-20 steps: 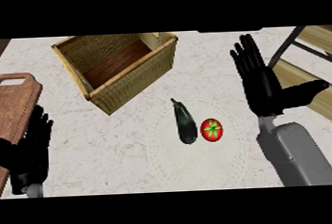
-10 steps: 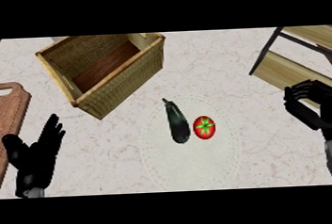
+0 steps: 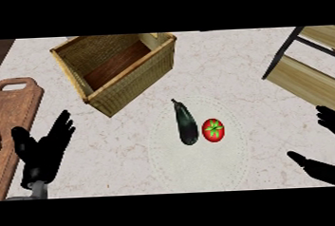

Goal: Pick the tomato from the placemat and place it in the tiered shelf

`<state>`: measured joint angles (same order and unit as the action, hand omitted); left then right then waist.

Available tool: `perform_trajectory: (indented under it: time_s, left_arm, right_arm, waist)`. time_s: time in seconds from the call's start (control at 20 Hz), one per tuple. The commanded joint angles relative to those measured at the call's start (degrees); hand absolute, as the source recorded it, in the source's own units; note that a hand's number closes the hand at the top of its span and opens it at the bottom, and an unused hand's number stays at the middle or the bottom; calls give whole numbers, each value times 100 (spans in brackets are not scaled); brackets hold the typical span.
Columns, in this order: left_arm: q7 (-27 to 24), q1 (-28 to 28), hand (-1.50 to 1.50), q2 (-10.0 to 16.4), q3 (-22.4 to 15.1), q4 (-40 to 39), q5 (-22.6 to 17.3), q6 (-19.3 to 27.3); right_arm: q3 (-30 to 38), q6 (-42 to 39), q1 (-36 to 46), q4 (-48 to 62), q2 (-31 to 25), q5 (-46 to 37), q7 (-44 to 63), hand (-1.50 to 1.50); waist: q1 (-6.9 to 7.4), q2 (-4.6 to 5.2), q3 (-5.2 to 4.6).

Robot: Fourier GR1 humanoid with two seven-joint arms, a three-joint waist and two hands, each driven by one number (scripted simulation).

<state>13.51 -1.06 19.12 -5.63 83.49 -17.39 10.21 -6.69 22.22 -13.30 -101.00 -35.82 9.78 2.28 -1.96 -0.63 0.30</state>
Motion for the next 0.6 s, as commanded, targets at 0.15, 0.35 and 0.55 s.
perform_trajectory:
  time_s: [0.15,0.35,0.55]
  left_arm:
    - [192,77,0,93,57,-439,-37,-269]
    - [165,151,0,-77,-89,-325,88,-225]
    - [56,450,0,-235,-131,-628,200,-202]
  right_arm:
    - [-230,-385,-415,-2176,-845,-56,1690,-150]
    - [-445,-413,174,-2360,-1220,-410,3164,-150]
    - [-785,-186,1028,-2631,-1289,-873,4829,-150]
  waist:
    - [75,44,-52]
    - [224,71,-47]
    - [282,98,-54]
